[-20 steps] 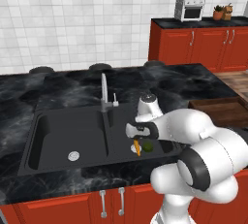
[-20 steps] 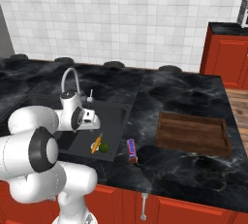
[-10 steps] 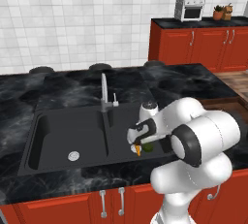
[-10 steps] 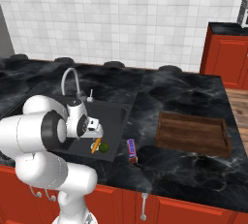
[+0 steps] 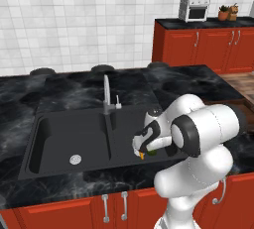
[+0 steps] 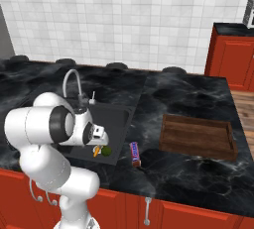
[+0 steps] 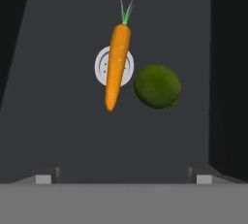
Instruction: Pick up all produce items and place them in the sink. Turn on the sink faucet to wash them. Then turn the sink off and put them in the tray.
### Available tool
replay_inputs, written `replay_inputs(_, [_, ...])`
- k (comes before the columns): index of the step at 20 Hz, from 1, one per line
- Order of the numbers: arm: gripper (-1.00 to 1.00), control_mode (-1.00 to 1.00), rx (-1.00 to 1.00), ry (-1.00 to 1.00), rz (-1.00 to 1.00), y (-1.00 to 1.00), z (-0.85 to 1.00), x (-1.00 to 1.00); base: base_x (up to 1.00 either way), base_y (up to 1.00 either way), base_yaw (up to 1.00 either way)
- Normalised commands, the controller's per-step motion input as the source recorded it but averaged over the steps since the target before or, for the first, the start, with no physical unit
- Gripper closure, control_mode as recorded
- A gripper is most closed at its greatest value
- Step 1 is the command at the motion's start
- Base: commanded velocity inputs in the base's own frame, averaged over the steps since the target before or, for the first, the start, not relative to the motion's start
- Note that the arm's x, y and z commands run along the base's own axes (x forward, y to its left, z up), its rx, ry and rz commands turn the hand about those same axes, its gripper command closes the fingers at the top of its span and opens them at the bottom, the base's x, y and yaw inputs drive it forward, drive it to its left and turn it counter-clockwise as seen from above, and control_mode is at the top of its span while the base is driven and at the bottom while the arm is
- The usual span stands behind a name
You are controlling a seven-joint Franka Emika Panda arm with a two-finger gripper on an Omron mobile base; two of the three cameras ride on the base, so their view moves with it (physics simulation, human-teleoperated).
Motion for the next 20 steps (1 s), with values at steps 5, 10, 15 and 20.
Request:
replay_inputs(5, [-1.00, -1.00, 0.00, 0.00, -0.04, -0.01, -0.03, 0.11, 0.00, 0.00, 0.00])
replay_inputs(10, [-1.00, -1.00, 0.00, 0.00, -0.08, 0.11, -0.04, 0.16, 0.00, 0.00, 0.00])
replay_inputs(15, [-1.00, -1.00, 0.00, 0.00, -0.08, 0.09, -0.15, 0.19, 0.00, 0.00, 0.00])
replay_inputs(20, [-1.00, -1.00, 0.00, 0.00, -0.06, 0.03, -0.32, 0.16, 0.00, 0.00, 0.00])
